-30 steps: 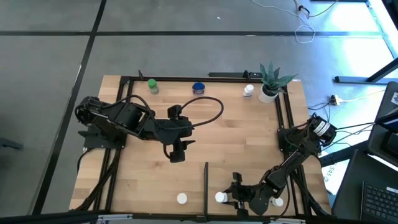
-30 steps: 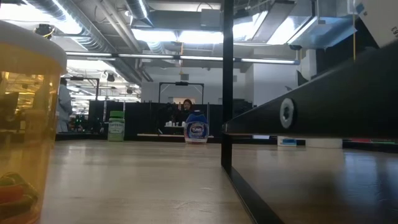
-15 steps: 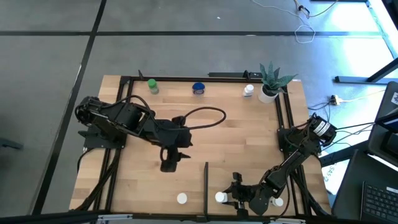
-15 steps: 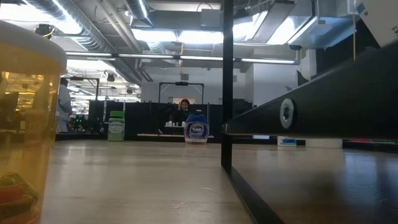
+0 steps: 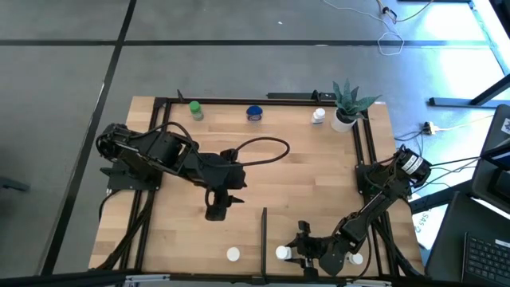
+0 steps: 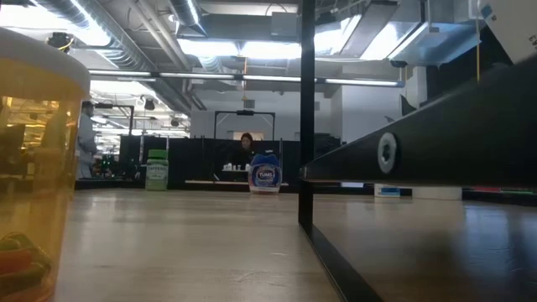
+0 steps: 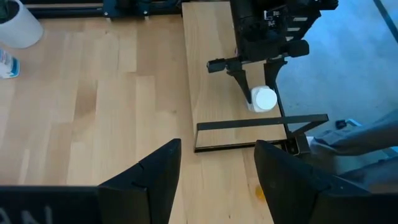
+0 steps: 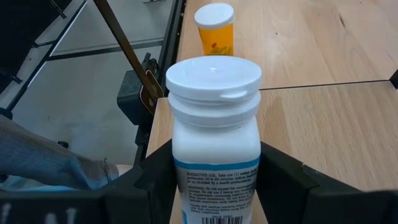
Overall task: Pick and place medicine bottles onto shelf by color
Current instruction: Put the bottom left white pill bottle onto the shelf
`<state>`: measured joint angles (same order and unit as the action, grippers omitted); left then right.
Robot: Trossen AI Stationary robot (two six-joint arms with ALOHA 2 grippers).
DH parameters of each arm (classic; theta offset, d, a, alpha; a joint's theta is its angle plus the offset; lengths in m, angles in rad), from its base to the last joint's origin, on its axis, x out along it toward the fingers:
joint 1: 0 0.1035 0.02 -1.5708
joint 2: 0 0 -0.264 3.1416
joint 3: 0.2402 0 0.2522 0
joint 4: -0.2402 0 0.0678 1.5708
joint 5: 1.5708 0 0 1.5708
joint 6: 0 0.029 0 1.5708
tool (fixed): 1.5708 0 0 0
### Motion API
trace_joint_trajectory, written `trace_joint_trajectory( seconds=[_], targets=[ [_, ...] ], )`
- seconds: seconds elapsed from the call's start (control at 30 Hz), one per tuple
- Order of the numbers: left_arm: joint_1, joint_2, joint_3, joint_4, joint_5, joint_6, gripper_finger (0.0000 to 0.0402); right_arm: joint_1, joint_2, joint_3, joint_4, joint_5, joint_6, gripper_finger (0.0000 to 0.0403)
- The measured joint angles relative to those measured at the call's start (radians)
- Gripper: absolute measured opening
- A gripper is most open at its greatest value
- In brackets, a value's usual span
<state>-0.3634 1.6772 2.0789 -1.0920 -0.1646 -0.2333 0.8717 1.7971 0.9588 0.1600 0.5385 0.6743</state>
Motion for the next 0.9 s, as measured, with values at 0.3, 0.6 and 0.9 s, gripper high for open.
trace_joint_trajectory(
  seconds=[0.3, 0.6, 0.9],
  targets=[
    [0.000, 0.000, 0.000, 0.000, -0.001, 0.000, 0.0198, -0.004, 0.000, 0.000, 0.000, 0.000, 0.001, 0.0174],
    [0.000, 0.000, 0.000, 0.000, -0.001, 0.000, 0.0198, -0.007, 0.001, 0.000, -0.005, -0.001, 0.002, 0.0204],
    [0.000, 0.000, 0.000, 0.000, -0.001, 0.000, 0.0198, -0.007, 0.003, 0.000, -0.005, 0.007, 0.004, 0.0208]
  ],
)
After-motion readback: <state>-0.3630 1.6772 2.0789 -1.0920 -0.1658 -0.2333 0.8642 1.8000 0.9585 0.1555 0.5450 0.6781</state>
